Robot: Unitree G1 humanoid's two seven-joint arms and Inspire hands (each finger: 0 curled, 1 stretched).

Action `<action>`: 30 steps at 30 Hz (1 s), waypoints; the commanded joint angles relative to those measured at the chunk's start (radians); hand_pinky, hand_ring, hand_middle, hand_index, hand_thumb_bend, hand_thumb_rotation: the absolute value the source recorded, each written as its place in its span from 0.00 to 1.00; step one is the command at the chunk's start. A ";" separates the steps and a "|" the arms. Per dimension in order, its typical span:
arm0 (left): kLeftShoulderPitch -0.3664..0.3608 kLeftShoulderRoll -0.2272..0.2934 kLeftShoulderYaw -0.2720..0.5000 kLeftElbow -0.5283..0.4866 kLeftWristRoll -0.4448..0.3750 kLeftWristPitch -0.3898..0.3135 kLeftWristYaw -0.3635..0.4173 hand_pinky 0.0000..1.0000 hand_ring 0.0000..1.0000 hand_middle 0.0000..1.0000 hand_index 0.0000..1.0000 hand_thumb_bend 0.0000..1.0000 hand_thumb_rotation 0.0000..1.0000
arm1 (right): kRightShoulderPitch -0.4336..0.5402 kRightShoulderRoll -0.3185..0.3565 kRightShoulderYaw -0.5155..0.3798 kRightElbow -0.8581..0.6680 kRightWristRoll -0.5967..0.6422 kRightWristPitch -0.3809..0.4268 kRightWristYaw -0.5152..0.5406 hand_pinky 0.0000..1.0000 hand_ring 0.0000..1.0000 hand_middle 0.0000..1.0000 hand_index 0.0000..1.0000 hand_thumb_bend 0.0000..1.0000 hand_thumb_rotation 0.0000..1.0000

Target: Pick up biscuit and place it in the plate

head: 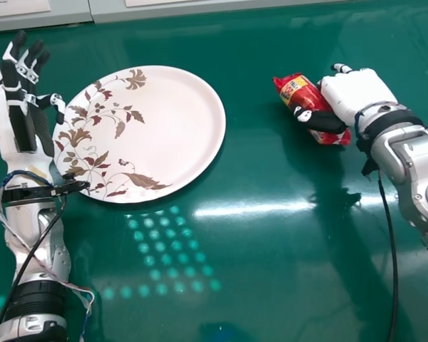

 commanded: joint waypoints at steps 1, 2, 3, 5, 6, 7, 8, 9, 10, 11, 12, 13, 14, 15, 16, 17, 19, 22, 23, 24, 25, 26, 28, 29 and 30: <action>0.088 -0.024 0.012 0.054 -0.014 0.004 0.000 0.00 0.90 0.90 0.94 0.97 0.98 | 0.007 -0.001 -0.024 -0.047 0.008 0.014 0.005 0.08 0.13 0.47 0.48 0.52 0.00; 0.089 -0.024 0.011 0.052 -0.012 0.004 0.001 0.00 0.91 0.90 0.94 0.96 0.99 | 0.008 0.002 -0.030 -0.065 0.009 0.019 0.009 0.07 0.13 0.47 0.48 0.52 0.00; 0.090 -0.023 0.011 0.054 -0.012 0.000 -0.002 0.00 0.92 0.91 0.94 0.96 0.99 | 0.009 0.004 -0.037 -0.082 0.011 0.020 0.005 0.07 0.13 0.47 0.48 0.52 0.00; 0.090 -0.021 0.012 0.056 -0.013 -0.001 -0.003 0.00 0.93 0.91 0.94 0.95 0.99 | 0.008 0.007 -0.049 -0.130 0.012 0.027 0.015 0.07 0.12 0.47 0.48 0.52 0.00; 0.089 -0.019 0.013 0.059 -0.011 -0.002 -0.003 0.00 0.92 0.91 0.94 0.96 0.99 | 0.005 0.008 -0.055 -0.156 0.012 0.029 0.020 0.07 0.12 0.47 0.48 0.52 0.00; 0.088 -0.017 0.014 0.060 -0.013 0.002 -0.004 0.00 0.93 0.92 0.95 0.96 0.99 | 0.003 0.010 -0.065 -0.177 0.021 0.019 0.011 0.07 0.12 0.42 0.48 0.51 0.00; 0.087 -0.016 0.014 0.060 -0.015 0.005 -0.005 0.00 0.93 0.92 0.95 0.96 0.99 | -0.001 0.013 -0.072 -0.194 0.028 0.009 -0.001 0.07 0.12 0.40 0.48 0.51 0.00; 0.087 -0.016 0.014 0.057 -0.018 0.009 -0.007 0.00 0.93 0.92 0.95 0.96 0.99 | -0.008 0.016 -0.076 -0.207 0.032 -0.001 -0.011 0.07 0.13 0.39 0.49 0.51 0.00; 0.087 -0.017 0.013 0.054 -0.020 0.014 -0.008 0.00 0.92 0.91 0.95 0.96 0.98 | -0.020 0.021 -0.077 -0.220 0.032 -0.006 -0.012 0.08 0.13 0.39 0.49 0.51 0.00; 0.086 -0.016 0.012 0.054 -0.018 0.014 -0.008 0.00 0.92 0.91 0.95 0.97 0.98 | -0.035 0.028 -0.074 -0.232 0.029 -0.002 0.001 0.08 0.13 0.40 0.49 0.51 0.00; 0.085 -0.014 0.011 0.054 -0.018 0.014 -0.012 0.00 0.92 0.90 0.94 0.97 0.98 | -0.051 0.038 -0.070 -0.244 0.027 0.005 0.020 0.08 0.13 0.40 0.49 0.51 0.00; 0.084 -0.013 0.010 0.054 -0.017 0.015 -0.013 0.00 0.92 0.90 0.95 0.98 0.98 | -0.068 0.049 -0.066 -0.254 0.033 -0.001 0.026 0.09 0.13 0.40 0.49 0.51 0.00; 0.083 -0.012 0.010 0.052 -0.017 0.017 -0.014 0.00 0.92 0.90 0.95 0.98 0.98 | -0.084 0.061 -0.063 -0.261 0.039 -0.009 0.028 0.09 0.13 0.41 0.49 0.51 0.00; 0.083 -0.011 0.009 0.052 -0.014 0.019 -0.012 0.00 0.92 0.91 0.95 0.98 0.98 | -0.101 0.074 -0.057 -0.271 0.039 -0.010 0.042 0.09 0.13 0.42 0.50 0.51 0.00; 0.082 -0.010 0.009 0.052 -0.010 0.021 -0.009 0.00 0.92 0.91 0.95 0.98 0.98 | -0.120 0.085 -0.048 -0.278 0.033 -0.010 0.056 0.08 0.13 0.42 0.50 0.51 0.00; 0.081 -0.009 0.009 0.050 -0.008 0.025 -0.006 0.00 0.92 0.91 0.94 0.98 0.98 | -0.137 0.097 -0.040 -0.282 0.027 -0.010 0.066 0.08 0.12 0.42 0.49 0.51 0.00; 0.080 -0.009 0.009 0.047 -0.007 0.030 -0.006 0.00 0.91 0.90 0.94 0.98 0.98 | -0.172 0.126 -0.025 -0.278 0.025 -0.026 0.057 0.07 0.11 0.41 0.49 0.51 0.00; 0.076 -0.008 0.009 0.044 -0.007 0.035 -0.006 0.00 0.91 0.90 0.93 0.97 0.98 | -0.228 0.183 0.003 -0.250 0.020 -0.039 0.047 0.08 0.13 0.46 0.48 0.52 0.00; 0.074 -0.007 0.009 0.045 -0.007 0.037 -0.007 0.00 0.90 0.90 0.92 0.97 0.98 | -0.248 0.205 0.015 -0.237 0.020 -0.035 0.056 0.07 0.12 0.46 0.48 0.52 0.00; 0.071 -0.007 0.010 0.048 -0.008 0.038 -0.007 0.00 0.90 0.90 0.92 0.98 0.98 | -0.265 0.227 0.027 -0.219 0.020 -0.036 0.059 0.07 0.12 0.47 0.48 0.52 0.00; 0.068 -0.006 0.010 0.050 -0.008 0.040 -0.006 0.00 0.90 0.90 0.92 0.98 0.98 | -0.279 0.251 0.041 -0.197 0.021 -0.042 0.048 0.07 0.12 0.47 0.48 0.52 0.00; 0.066 -0.006 0.011 0.053 -0.007 0.042 -0.004 0.00 0.89 0.89 0.92 0.98 0.98 | -0.294 0.276 0.055 -0.174 0.019 -0.042 0.040 0.07 0.12 0.47 0.48 0.52 0.00; 0.062 -0.002 0.010 0.058 -0.001 0.046 -0.001 0.00 0.90 0.90 0.92 0.99 0.98 | -0.323 0.324 0.082 -0.119 0.024 -0.051 0.029 0.07 0.12 0.47 0.48 0.52 0.00; 0.059 0.000 0.010 0.064 0.000 0.044 -0.002 0.00 0.91 0.90 0.93 0.99 0.99 | -0.337 0.346 0.093 -0.087 0.035 -0.060 0.025 0.07 0.13 0.47 0.48 0.52 0.00; 0.056 0.002 0.010 0.068 0.000 0.043 -0.003 0.00 0.92 0.91 0.94 0.99 0.99 | -0.350 0.370 0.106 -0.051 0.035 -0.069 0.005 0.09 0.14 0.47 0.48 0.52 0.00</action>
